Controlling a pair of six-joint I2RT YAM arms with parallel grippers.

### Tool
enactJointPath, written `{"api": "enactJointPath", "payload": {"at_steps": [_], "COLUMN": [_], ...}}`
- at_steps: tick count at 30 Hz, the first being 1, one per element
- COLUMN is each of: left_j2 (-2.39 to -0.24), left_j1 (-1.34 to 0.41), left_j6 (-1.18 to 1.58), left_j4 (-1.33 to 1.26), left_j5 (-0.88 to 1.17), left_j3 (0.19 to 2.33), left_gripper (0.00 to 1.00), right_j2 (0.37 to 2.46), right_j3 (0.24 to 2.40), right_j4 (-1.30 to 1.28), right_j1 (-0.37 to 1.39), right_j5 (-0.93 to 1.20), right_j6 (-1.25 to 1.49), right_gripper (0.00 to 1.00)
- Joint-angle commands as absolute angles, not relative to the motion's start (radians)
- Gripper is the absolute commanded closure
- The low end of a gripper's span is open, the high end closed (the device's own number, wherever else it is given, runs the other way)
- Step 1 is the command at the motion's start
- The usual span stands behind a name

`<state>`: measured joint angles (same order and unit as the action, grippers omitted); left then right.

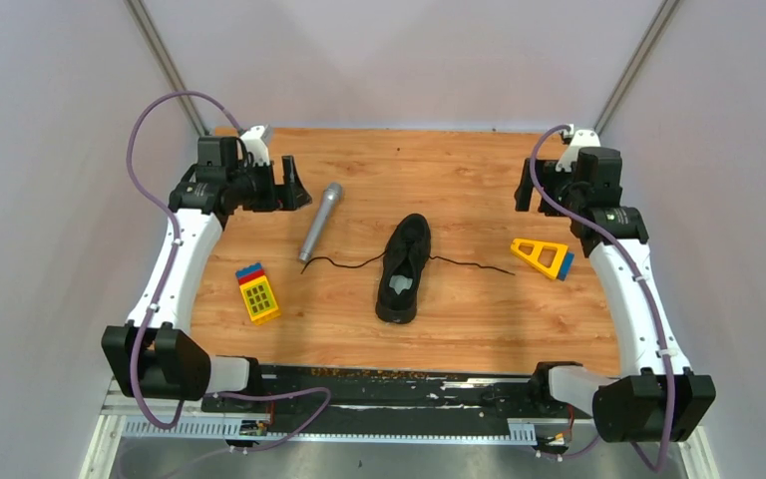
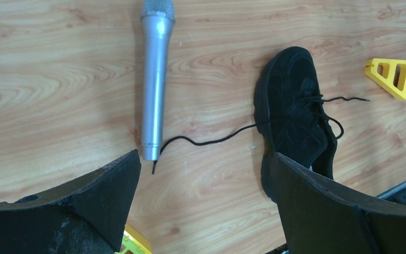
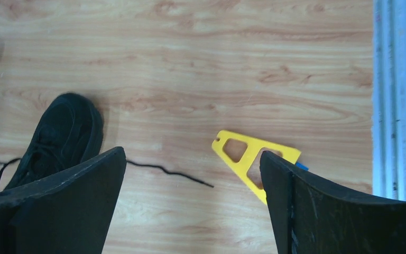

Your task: Tie the shoes

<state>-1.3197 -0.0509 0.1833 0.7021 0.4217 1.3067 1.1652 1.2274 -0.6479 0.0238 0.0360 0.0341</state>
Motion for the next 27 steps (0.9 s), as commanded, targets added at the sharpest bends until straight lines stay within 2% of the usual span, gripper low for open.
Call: {"api": "enactJointPath", "payload": {"at_steps": [1, 4, 7, 16, 18, 21, 23, 27], "left_j2": [-1.305, -1.294, -1.294, -1.239, -1.227, -1.201, -1.183, -1.162], "left_j1": [-0.047, -0.018, 0.05, 0.159, 0.191, 0.237, 0.25, 0.255], "left_j6": [0.289, 0.372, 0.439, 0.495, 0.508, 0.514, 0.518, 0.581], "left_j4": [0.728, 0.763, 0.802, 0.773, 0.766, 0.74, 0.722, 0.645], "left_j5": [0.357, 0.216, 0.199, 0.3, 0.325, 0.399, 0.434, 0.51], "left_j3": [1.275, 1.246, 1.227, 1.14, 1.11, 1.058, 1.029, 0.94], "left_gripper": [0.0, 0.0, 0.0, 0.03, 0.07, 0.19, 0.22, 0.17], "right_j2": [1.161, 1.202, 1.273, 1.612, 1.693, 1.831, 1.91, 2.035], "right_j3": [1.179, 1.202, 1.269, 1.451, 1.492, 1.58, 1.646, 1.757], "right_j4": [-0.642, -0.639, -0.605, -0.599, -0.598, -0.6, -0.603, -0.644], "right_j1": [0.026, 0.027, 0.06, 0.436, 0.494, 0.572, 0.613, 0.694], "right_j5": [0.211, 0.421, 0.631, 0.624, 0.625, 0.609, 0.593, 0.567], "right_j6": [0.029, -0.05, -0.14, -0.657, -0.724, -0.774, -0.785, -0.818], "right_gripper": [0.0, 0.08, 0.16, 0.3, 0.33, 0.36, 0.36, 0.38]}}
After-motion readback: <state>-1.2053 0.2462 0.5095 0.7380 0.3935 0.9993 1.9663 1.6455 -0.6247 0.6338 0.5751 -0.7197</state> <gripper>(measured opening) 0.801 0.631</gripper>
